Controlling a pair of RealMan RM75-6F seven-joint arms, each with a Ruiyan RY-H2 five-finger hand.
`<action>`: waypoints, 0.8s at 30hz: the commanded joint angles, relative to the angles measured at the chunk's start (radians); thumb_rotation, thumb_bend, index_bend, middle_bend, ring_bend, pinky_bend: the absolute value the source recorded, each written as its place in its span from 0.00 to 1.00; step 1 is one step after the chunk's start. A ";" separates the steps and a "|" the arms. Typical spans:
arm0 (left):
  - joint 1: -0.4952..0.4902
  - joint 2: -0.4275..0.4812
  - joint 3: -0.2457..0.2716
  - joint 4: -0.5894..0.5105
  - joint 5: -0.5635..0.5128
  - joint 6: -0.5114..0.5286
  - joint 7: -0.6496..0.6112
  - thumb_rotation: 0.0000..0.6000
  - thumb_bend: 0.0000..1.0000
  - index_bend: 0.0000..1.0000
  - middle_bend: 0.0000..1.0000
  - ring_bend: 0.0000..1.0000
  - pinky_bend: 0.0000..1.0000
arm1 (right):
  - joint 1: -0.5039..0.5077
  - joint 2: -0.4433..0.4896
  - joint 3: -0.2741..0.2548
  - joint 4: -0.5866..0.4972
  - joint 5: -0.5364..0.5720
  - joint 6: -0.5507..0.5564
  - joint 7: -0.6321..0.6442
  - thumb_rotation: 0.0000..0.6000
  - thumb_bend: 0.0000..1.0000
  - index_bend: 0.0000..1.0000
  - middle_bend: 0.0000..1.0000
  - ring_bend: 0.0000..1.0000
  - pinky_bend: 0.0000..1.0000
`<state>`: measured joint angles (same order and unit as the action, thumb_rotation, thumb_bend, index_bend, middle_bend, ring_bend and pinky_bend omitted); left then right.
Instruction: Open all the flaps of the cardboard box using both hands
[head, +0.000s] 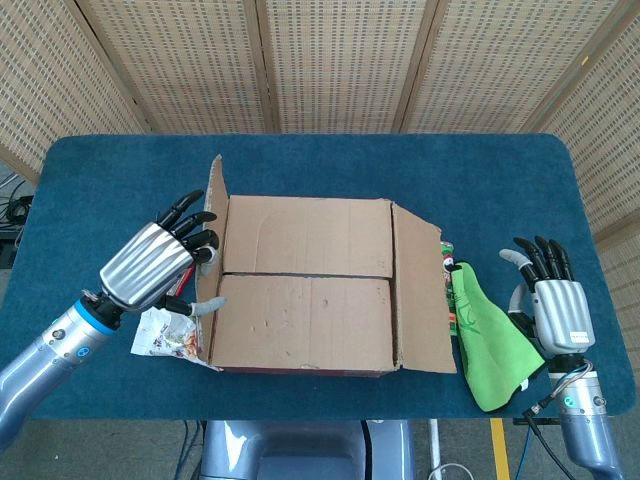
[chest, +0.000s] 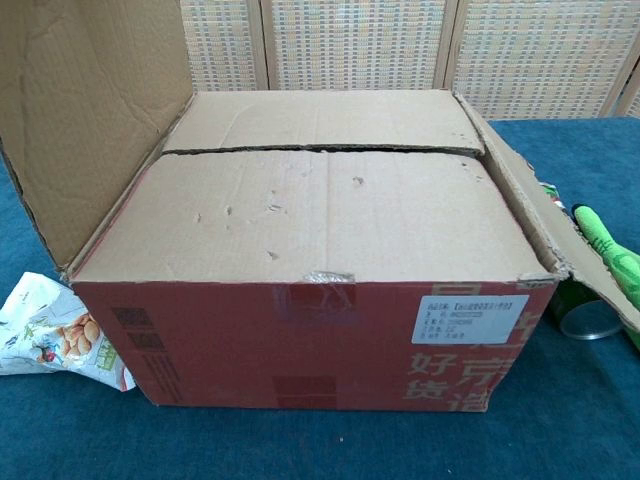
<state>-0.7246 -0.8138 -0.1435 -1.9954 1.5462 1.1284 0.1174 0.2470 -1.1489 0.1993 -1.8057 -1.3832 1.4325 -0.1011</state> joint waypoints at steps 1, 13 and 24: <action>0.023 0.015 0.008 -0.007 0.006 0.020 -0.005 0.40 0.22 0.62 0.43 0.20 0.00 | 0.001 0.000 0.000 -0.002 0.000 -0.001 -0.003 1.00 0.85 0.22 0.14 0.00 0.00; 0.143 0.062 0.038 -0.012 0.030 0.124 -0.005 0.40 0.22 0.62 0.43 0.20 0.00 | 0.008 -0.006 -0.003 -0.010 0.001 -0.010 -0.022 1.00 0.85 0.22 0.14 0.00 0.00; 0.194 0.075 0.055 0.002 -0.032 0.093 0.004 0.40 0.21 0.61 0.43 0.20 0.00 | 0.007 -0.006 -0.003 -0.017 0.004 -0.007 -0.031 1.00 0.85 0.22 0.14 0.00 0.00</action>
<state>-0.5338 -0.7395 -0.0912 -1.9935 1.5196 1.2272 0.1185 0.2538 -1.1545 0.1966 -1.8222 -1.3791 1.4253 -0.1324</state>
